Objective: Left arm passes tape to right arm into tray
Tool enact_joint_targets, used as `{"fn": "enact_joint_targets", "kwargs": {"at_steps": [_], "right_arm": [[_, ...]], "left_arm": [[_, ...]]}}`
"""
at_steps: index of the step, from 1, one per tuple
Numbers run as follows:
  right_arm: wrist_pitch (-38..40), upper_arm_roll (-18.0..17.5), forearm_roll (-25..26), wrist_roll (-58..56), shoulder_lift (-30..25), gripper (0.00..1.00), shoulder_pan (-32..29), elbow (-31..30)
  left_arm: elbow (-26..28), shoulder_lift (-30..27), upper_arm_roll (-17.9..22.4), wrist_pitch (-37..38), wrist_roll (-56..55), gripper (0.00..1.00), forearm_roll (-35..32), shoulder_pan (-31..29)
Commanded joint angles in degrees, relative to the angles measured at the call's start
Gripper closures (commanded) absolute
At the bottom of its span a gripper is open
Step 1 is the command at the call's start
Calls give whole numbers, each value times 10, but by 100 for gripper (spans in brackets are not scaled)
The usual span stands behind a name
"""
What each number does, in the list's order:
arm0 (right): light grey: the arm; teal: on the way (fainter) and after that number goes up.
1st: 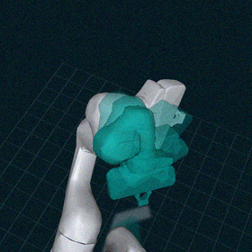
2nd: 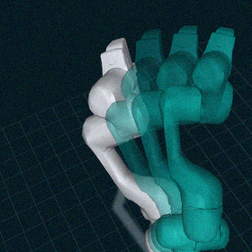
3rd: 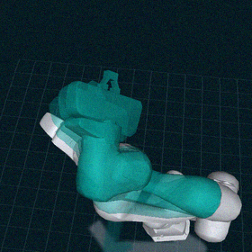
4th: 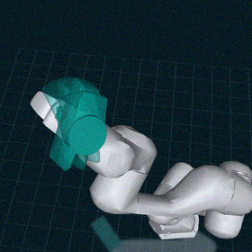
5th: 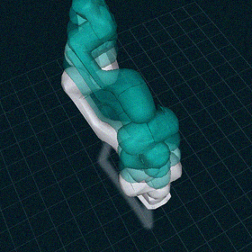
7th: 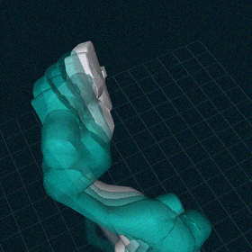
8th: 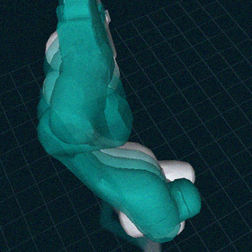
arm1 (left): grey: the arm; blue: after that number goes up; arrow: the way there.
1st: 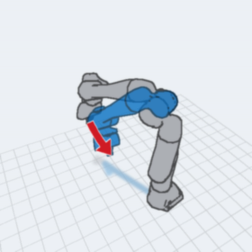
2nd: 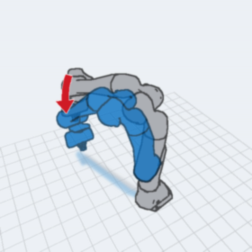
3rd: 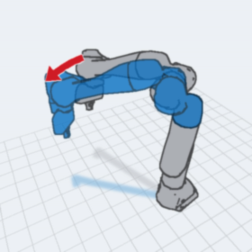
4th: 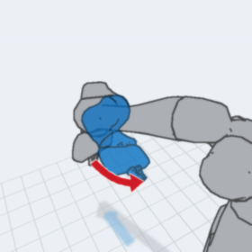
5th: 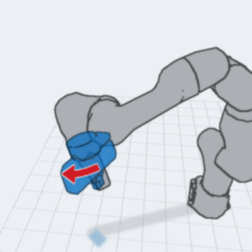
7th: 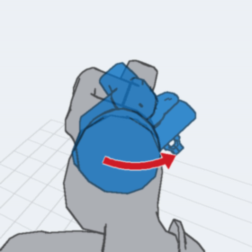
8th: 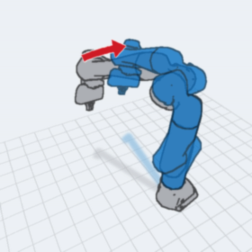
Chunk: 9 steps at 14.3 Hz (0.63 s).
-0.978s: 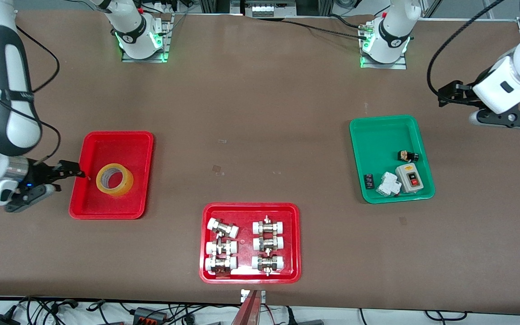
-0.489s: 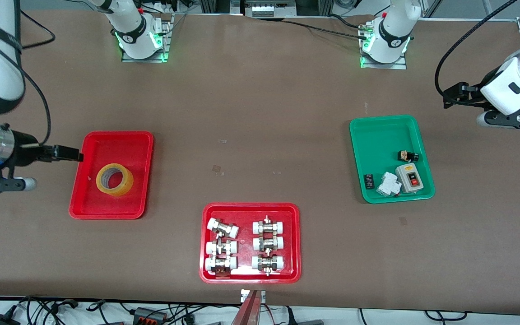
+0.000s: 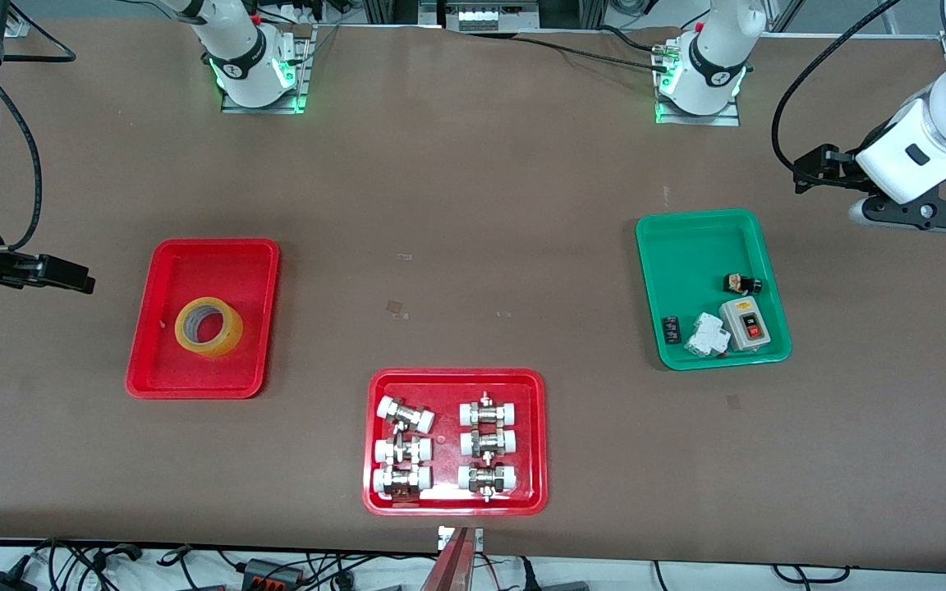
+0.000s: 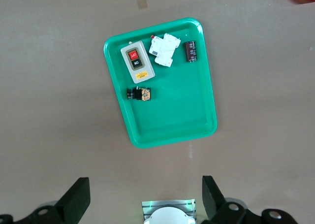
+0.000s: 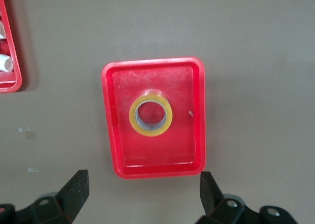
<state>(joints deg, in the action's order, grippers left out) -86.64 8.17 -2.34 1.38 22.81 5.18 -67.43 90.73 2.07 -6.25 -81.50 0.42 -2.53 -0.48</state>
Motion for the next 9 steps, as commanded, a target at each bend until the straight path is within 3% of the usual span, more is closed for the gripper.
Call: {"fn": "enact_joint_targets", "kwargs": {"at_steps": [1,3,5,9], "right_arm": [[-44,-13,8,-2,-18,0,-16,1],[-77,-32,10,-4,-51,0,-32,-44],[-79,-74,11,-4,-58,0,-73,-50],[-82,-83,36,-3,-83,0,-70,-75]], "left_arm": [[15,-15,4,-8,0,0,27,-8],[8,-16,-1,6,-20,0,33,-9],[9,-17,-3,24,-17,0,34,-9],[15,-14,-3,-40,-10,0,34,-9]]}}
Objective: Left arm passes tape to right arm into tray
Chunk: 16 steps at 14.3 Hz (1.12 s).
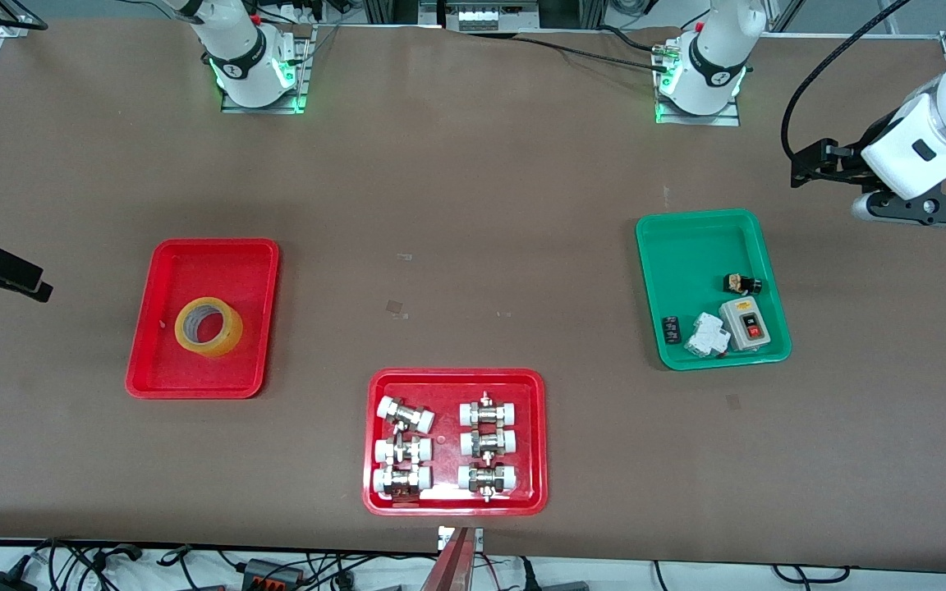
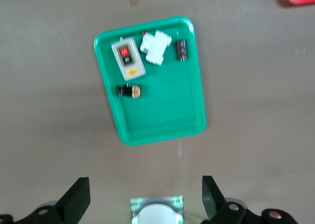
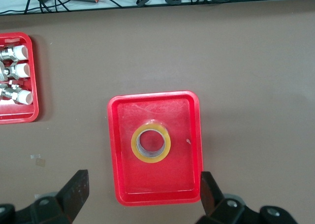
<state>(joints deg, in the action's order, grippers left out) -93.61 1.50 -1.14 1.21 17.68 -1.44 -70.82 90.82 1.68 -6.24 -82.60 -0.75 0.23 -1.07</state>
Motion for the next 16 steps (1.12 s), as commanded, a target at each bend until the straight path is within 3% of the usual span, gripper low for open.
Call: {"fn": "enact_joint_targets", "kwargs": {"at_steps": [1,8,11,16], "right_arm": [[-14,-16,28,-2,-39,0,-4,-55],[-68,-17,25,-9,-181,0,-5,-269],[-8,-19,27,-22,-191,0,-4,-262],[-20,-15,20,-20,-192,0,-6,-254]], "left_arm": [[14,-9,-3,-30,1,0,6,-3],[17,-12,-3,-14,1,0,6,-3],[16,-12,-3,-12,1,0,6,-3],[16,-12,-3,-12,1,0,6,-3]]}}
